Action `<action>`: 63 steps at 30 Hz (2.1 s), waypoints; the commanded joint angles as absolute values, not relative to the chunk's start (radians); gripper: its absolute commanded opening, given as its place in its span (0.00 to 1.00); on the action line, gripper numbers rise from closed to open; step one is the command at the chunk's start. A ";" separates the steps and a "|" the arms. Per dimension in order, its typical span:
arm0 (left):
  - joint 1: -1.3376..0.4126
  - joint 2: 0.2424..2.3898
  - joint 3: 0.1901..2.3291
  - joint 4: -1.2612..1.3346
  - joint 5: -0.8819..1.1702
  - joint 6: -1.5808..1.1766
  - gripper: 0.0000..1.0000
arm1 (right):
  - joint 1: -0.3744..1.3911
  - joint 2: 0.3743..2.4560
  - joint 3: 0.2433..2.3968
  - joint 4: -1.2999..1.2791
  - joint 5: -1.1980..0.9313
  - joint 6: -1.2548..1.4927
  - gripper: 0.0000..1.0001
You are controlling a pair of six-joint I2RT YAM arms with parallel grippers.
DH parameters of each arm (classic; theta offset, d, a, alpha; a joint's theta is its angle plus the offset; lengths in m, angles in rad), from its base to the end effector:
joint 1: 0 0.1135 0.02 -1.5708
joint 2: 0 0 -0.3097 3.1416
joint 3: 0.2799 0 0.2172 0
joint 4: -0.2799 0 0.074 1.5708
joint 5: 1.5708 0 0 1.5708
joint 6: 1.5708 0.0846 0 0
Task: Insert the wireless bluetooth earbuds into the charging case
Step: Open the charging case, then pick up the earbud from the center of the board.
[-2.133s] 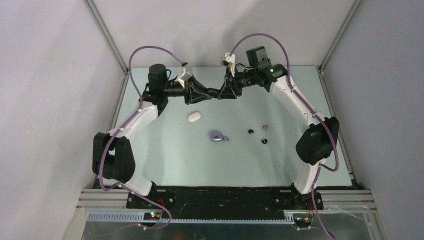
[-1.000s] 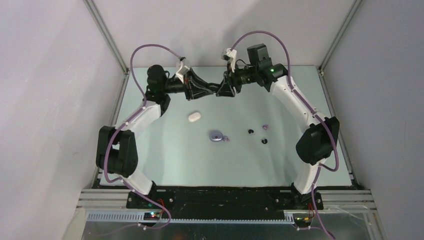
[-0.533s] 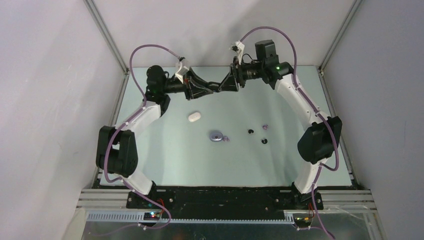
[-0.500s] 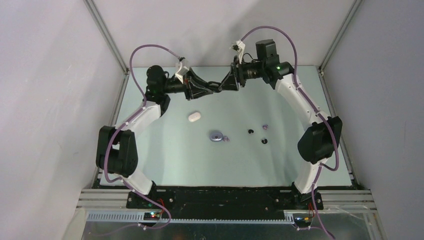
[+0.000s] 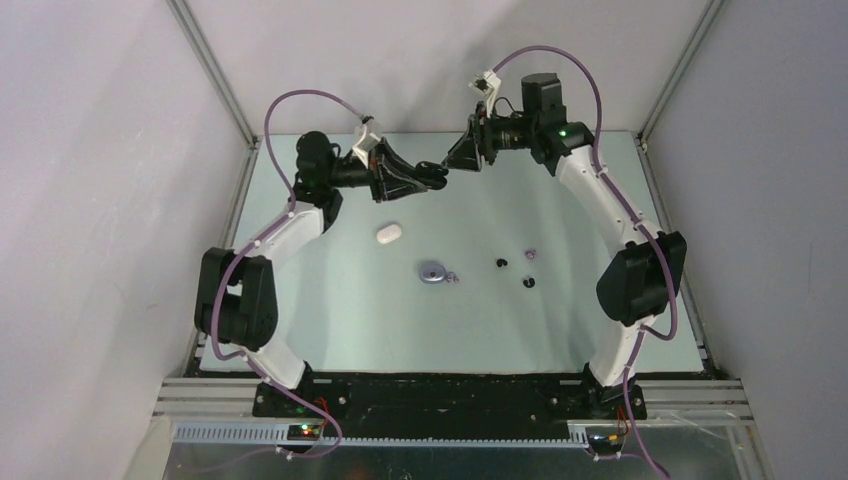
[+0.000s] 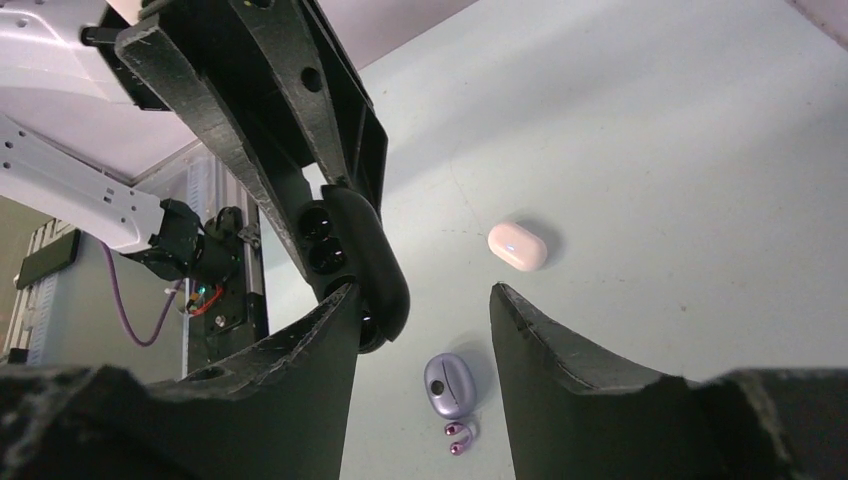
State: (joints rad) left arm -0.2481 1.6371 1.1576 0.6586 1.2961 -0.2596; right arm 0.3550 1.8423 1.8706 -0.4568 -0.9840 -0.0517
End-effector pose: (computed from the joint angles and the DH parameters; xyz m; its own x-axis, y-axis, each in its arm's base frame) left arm 0.3181 -0.1646 0.3967 -0.0859 -0.0501 -0.9950 0.9961 0.0181 -0.0869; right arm 0.3693 0.2120 0.4275 -0.3424 -0.1575 -0.9263 -0.9216 0.2481 0.2985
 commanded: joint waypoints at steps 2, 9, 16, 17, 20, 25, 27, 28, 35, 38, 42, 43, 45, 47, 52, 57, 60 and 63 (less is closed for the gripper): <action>-0.236 1.659 1.147 0.740 1.285 -0.356 0.00 | 0.345 1.777 1.915 -0.425 -1.034 -0.055 0.57; -0.234 1.679 1.123 0.802 1.212 -0.461 0.00 | 0.331 1.633 1.837 -0.574 -0.960 -0.242 0.62; -0.227 1.638 1.074 0.793 1.154 -0.498 0.00 | 0.269 1.511 1.581 -0.832 -0.763 -0.671 0.57; -0.226 1.630 1.072 0.791 1.154 -0.501 0.00 | 0.265 1.503 1.539 -0.907 -0.737 -0.777 0.53; -0.214 1.613 1.060 0.783 1.148 -0.509 0.00 | 0.263 1.481 1.433 -0.994 -0.602 -0.930 0.43; -0.199 1.579 1.041 0.769 1.144 -0.504 0.00 | 0.254 1.330 1.077 -0.802 -0.510 -1.135 0.31; -0.195 1.570 1.038 0.754 1.144 -0.497 0.00 | 0.258 1.263 0.952 -0.712 -0.509 -1.227 0.29; -0.193 1.566 1.037 0.742 1.144 -0.495 0.00 | 0.261 1.230 0.887 -0.669 -0.509 -1.286 0.29; -0.188 1.546 1.050 0.617 1.159 -0.412 0.00 | 0.297 1.238 0.726 -0.598 -0.479 -1.474 0.30; -0.187 1.532 1.056 0.558 1.157 -0.354 0.00 | 0.296 1.276 0.714 -0.568 -0.471 -1.490 0.30; -0.188 1.519 1.050 0.519 1.149 -0.326 0.00 | 0.296 1.306 0.713 -0.535 -0.457 -1.508 0.31; -0.187 1.516 1.045 0.517 1.147 -0.326 0.00 | 0.295 1.314 0.713 -0.530 -0.450 -1.510 0.31; -0.187 1.514 1.041 0.512 1.144 -0.321 0.00 | 0.294 1.328 0.713 -0.521 -0.441 -1.520 0.31; -0.188 1.511 1.039 0.505 1.144 -0.316 0.00 | 0.291 1.343 0.713 -0.515 -0.432 -1.532 0.32; -0.187 1.507 1.041 0.482 1.140 -0.300 0.00 | 0.282 1.366 0.713 -0.510 -0.427 -1.549 0.31; -0.186 1.509 1.048 0.453 1.141 -0.279 0.00 | 0.283 1.381 0.725 -0.521 -0.431 -1.552 0.30; -0.186 1.511 1.051 0.448 1.142 -0.277 0.00 | 0.283 1.403 0.736 -0.530 -0.425 -1.550 0.30; -0.186 1.513 1.053 0.444 1.141 -0.277 0.00 | 0.284 1.419 0.749 -0.535 -0.421 -1.552 0.29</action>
